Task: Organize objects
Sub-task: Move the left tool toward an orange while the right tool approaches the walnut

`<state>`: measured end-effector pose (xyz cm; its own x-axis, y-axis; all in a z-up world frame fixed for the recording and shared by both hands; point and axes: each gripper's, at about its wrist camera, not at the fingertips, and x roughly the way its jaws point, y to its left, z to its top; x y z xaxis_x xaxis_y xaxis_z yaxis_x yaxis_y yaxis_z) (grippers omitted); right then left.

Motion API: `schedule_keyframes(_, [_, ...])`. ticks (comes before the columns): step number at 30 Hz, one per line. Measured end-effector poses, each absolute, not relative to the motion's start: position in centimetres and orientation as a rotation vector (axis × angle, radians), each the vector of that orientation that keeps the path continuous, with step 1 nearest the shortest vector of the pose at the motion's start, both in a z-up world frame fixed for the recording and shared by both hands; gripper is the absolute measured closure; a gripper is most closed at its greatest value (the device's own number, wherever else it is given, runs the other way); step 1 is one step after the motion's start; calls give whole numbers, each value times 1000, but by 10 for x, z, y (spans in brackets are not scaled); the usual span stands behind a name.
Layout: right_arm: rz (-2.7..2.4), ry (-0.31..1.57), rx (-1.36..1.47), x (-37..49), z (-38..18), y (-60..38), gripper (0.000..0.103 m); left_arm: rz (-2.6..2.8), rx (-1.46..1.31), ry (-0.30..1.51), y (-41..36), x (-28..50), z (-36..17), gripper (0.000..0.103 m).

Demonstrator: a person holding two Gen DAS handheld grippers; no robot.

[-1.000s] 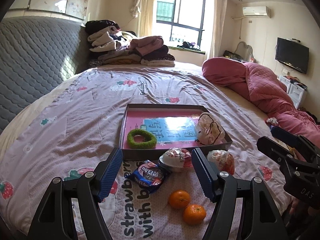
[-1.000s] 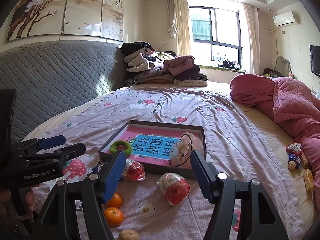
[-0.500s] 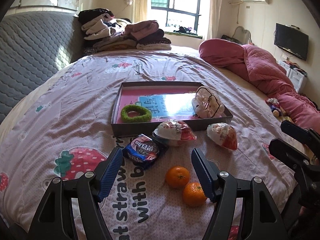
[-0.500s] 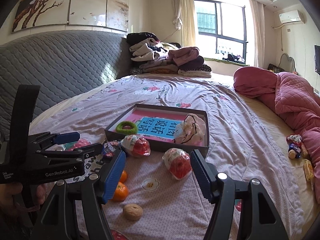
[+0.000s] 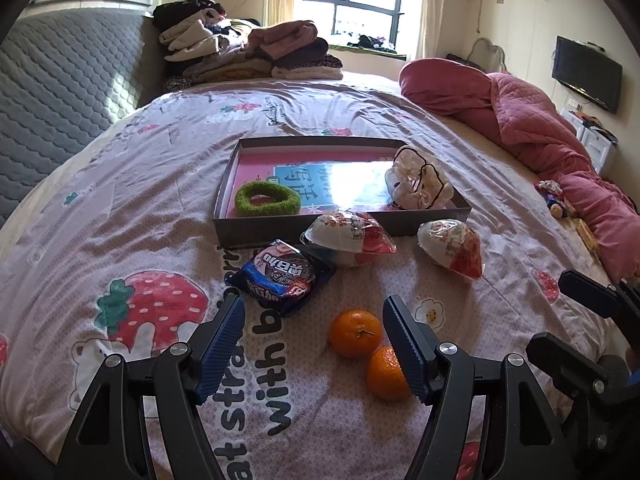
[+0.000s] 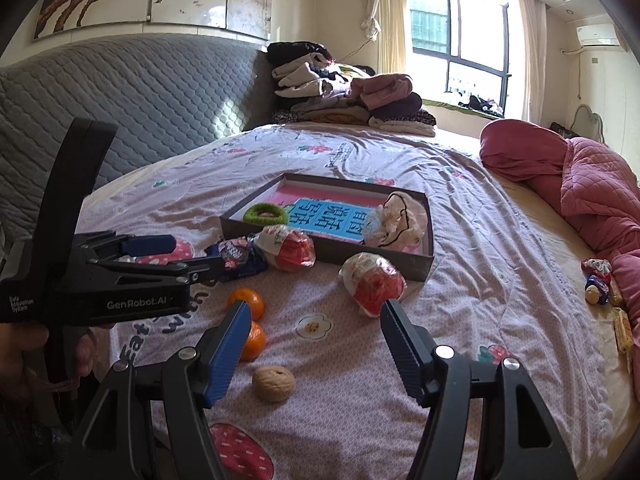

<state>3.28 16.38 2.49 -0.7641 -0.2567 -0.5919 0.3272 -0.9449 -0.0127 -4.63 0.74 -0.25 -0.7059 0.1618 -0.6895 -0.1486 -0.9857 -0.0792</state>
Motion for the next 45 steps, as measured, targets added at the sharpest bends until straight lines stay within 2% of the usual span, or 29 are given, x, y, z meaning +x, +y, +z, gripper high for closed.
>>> schedule_keyframes(45, [-2550, 229, 1057, 16, -28, 144, 37, 2676, -1306, -6, 40, -81, -38, 30])
